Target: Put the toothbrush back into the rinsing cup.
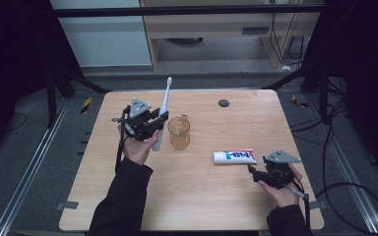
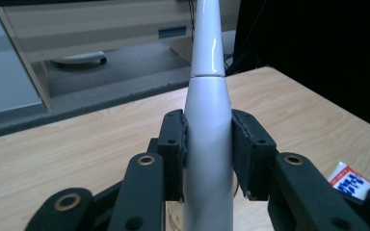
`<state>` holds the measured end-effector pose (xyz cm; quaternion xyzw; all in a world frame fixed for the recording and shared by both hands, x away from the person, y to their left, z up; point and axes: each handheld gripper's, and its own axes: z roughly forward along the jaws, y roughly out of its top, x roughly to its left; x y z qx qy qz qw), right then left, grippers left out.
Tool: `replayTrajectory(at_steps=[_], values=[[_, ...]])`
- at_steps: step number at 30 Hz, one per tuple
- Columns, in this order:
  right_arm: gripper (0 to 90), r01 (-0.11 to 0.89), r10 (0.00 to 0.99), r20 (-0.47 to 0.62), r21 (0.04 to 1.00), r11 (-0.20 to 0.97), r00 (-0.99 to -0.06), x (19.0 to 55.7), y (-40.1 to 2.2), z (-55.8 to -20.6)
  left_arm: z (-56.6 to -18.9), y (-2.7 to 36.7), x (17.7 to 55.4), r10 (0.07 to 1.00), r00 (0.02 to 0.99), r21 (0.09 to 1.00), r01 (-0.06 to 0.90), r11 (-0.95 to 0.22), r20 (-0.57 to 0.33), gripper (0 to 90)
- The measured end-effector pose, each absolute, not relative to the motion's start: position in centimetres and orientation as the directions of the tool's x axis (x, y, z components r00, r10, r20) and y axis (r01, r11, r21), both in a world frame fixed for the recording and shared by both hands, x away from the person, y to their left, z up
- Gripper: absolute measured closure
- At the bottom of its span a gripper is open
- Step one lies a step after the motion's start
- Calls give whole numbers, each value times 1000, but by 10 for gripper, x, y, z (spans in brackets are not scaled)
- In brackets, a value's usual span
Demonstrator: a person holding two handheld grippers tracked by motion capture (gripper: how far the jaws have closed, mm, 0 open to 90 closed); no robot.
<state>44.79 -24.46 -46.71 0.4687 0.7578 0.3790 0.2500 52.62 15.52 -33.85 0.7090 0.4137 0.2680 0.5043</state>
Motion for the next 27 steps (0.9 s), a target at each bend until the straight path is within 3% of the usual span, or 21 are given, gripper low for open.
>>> replayTrajectory(at_steps=[16,27], values=[[342,520,895,-18,809,275,-445,449,-246,-469,-333,147,557,879,472,978,207,-33,-70,666],[348,518,895,-21,809,276,-445,449,-247,-469,-341,137,578,881,466,982,188,-2,-88,665]])
